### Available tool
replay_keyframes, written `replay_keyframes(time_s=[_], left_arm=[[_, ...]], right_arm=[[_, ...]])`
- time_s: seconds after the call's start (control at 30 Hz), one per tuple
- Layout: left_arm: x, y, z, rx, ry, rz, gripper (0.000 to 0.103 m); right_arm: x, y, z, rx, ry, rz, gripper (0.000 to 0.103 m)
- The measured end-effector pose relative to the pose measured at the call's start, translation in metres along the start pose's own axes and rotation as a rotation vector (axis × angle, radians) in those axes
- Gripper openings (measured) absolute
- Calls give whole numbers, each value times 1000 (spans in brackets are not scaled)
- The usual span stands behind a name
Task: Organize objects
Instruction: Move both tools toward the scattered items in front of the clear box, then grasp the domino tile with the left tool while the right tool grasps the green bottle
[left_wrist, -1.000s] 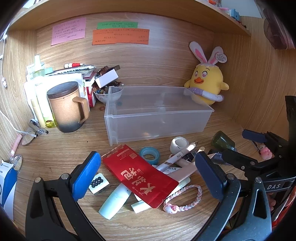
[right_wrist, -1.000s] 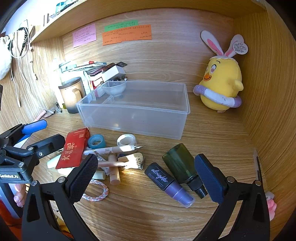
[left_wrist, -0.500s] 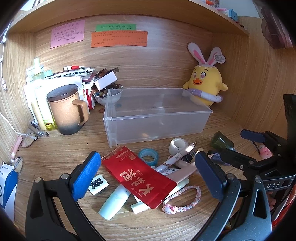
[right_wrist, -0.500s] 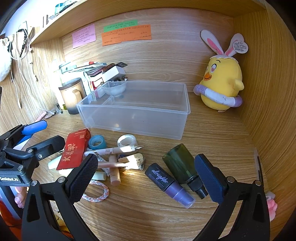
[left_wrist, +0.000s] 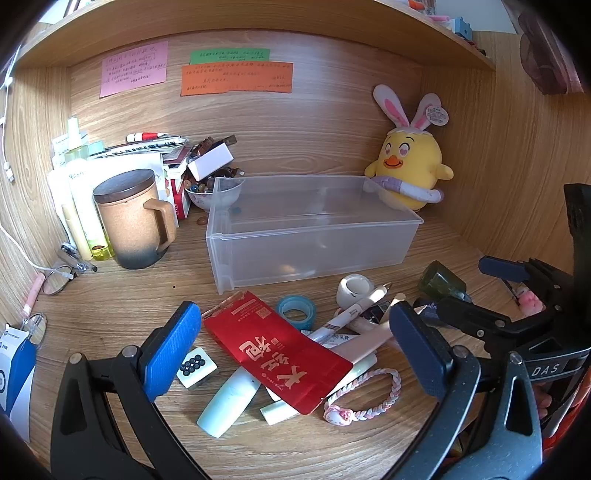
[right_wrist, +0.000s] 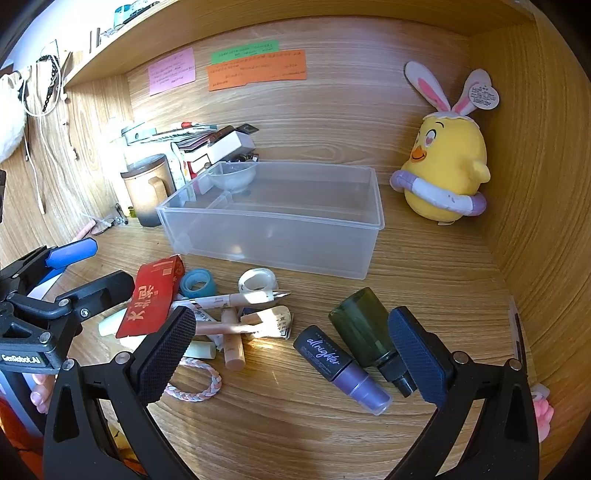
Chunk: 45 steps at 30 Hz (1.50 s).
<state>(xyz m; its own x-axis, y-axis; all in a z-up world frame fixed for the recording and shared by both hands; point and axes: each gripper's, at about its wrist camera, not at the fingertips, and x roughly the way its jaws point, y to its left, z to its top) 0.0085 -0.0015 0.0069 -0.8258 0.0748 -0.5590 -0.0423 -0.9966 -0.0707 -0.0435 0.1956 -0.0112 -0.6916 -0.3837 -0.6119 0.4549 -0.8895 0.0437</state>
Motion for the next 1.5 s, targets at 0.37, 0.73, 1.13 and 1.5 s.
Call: replay_keyframes(time_s=[0.37,0.73,1.13,1.5], left_arm=[[0,1,-2,4,2,3,103],[4,5,-6,-6,26,-11,103],[8,54,-12,-86,48,52,99],[28,91,-29,-105,189,48,72]], right_arm=[[1,-1,1,6,5,3,103],[4,-12,0,44,11,6,103],[17,-46,-1,66,52,-53,103],[31,-76,-7,106,124,-81,84]])
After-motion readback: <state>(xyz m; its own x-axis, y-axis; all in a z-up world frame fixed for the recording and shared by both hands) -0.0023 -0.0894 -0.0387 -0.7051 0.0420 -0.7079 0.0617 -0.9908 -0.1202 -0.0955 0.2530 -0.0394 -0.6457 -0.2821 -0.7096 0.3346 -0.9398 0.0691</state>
